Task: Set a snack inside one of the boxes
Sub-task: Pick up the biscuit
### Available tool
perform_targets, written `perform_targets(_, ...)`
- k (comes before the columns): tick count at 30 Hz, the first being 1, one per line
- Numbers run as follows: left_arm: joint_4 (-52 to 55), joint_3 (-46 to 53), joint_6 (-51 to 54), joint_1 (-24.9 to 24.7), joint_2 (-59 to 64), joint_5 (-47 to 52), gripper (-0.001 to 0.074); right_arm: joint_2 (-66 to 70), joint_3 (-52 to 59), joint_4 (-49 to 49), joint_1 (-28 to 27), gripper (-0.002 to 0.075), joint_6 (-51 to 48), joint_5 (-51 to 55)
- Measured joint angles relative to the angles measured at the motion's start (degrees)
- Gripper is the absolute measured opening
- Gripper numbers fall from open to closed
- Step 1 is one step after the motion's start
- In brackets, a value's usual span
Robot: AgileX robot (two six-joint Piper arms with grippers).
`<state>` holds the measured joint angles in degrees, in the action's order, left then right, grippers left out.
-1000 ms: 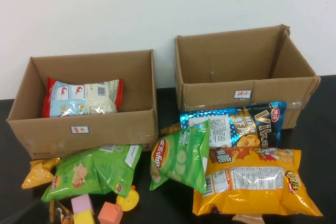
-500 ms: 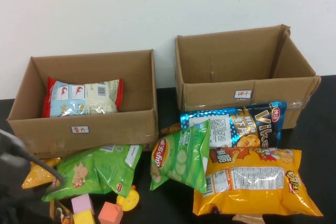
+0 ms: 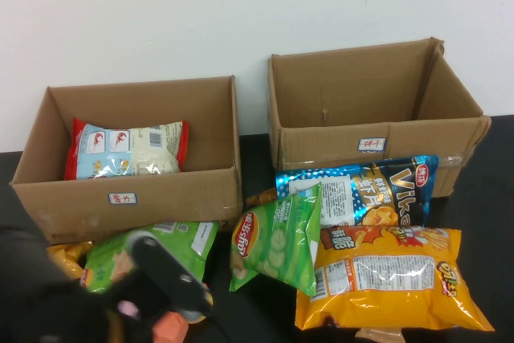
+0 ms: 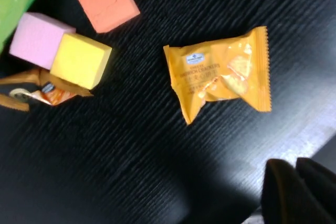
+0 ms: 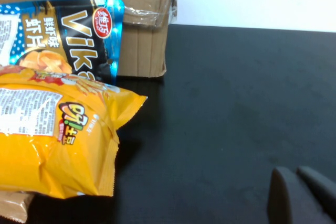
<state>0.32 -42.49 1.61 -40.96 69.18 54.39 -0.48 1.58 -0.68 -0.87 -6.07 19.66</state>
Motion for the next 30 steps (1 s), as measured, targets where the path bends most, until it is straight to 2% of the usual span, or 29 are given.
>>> perform_targets(2, 1.63, 0.00, -3.58, -2.29, 3.90, -1.63, 0.0090, 0.00, 0.00, 0.00, 0.00, -0.0001, 0.00, 0.00)
perform_targets(4, 1.69, 0.00, -6.36, -3.33, 8.68, -3.18, 0.0248, 0.00, 0.00, 0.00, 0.00, -0.0001, 0.00, 0.00)
perform_targets(6, 1.69, -0.23, -9.24, -3.73, 13.63, -5.59, 0.0463, 0.00, 0.00, 0.00, 0.00, -0.0001, 0.00, 0.00)
perform_targets(8, 1.83, -0.49, -12.00, -3.82, 17.94, -8.42, 0.0588, 0.00, 0.00, 0.00, 0.00, -0.0001, 0.00, 0.00)
perform_targets(9, 2.26, -0.49, -13.37, -3.82, 20.11, -10.34, 0.0625, 0.00, 0.00, 0.00, 0.00, -0.0001, 0.00, 0.00)
perform_targets(12, 2.01, -0.52, -15.74, -3.19, 25.01, -16.74, 0.0672, 0.00, 0.00, 0.00, 0.00, -0.0001, 0.00, 0.00)
perform_targets(16, 0.55, -0.52, -16.53, -1.30, 29.43, -22.16, 0.0673, 0.00, 0.00, 0.00, 0.00, -0.0001, 0.00, 0.00)
perform_targets(25, 0.46, -0.51, -16.72, 0.45, 34.95, -23.68, 0.0670, 0.00, 0.00, 0.00, 0.00, -0.0001, 0.00, 0.00)
perform_targets(30, 0.46, 2.60, -16.72, 0.49, 34.95, -25.00, 0.0670, 0.00, 0.00, 0.00, 0.00, -0.0001, 0.00, 0.00)
